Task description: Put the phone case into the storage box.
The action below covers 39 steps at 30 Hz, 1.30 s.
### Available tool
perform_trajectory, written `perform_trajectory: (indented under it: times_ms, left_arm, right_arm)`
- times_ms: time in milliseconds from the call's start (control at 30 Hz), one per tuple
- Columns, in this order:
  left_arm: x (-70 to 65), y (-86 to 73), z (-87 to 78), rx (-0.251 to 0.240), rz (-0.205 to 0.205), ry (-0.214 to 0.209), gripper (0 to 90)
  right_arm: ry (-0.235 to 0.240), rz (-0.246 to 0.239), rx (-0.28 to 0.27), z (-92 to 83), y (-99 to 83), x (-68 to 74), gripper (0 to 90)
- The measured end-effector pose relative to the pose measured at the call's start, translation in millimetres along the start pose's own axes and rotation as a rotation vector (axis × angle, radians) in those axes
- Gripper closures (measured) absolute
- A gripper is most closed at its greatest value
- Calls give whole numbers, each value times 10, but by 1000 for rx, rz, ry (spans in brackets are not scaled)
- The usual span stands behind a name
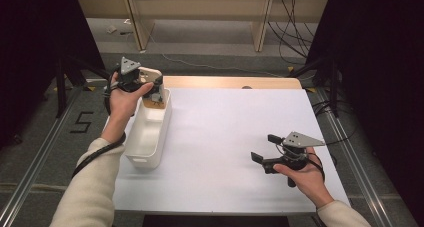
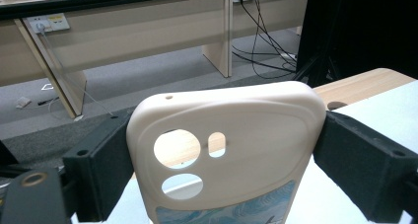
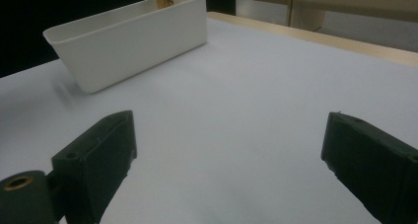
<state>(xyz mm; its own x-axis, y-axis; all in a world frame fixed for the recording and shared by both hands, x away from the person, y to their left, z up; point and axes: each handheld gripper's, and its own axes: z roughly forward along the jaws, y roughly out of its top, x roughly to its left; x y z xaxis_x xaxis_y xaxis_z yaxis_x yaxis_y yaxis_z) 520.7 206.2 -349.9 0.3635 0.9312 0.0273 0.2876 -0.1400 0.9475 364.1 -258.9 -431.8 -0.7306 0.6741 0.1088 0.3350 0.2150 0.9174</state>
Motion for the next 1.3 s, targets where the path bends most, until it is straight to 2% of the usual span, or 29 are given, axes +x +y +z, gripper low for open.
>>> perform_trajectory:
  times_ms: [1300]
  left_arm:
    - [49,-30,146,34,-17,23,108]
  right_arm:
    - [1,0,0,1,0,-2,75]
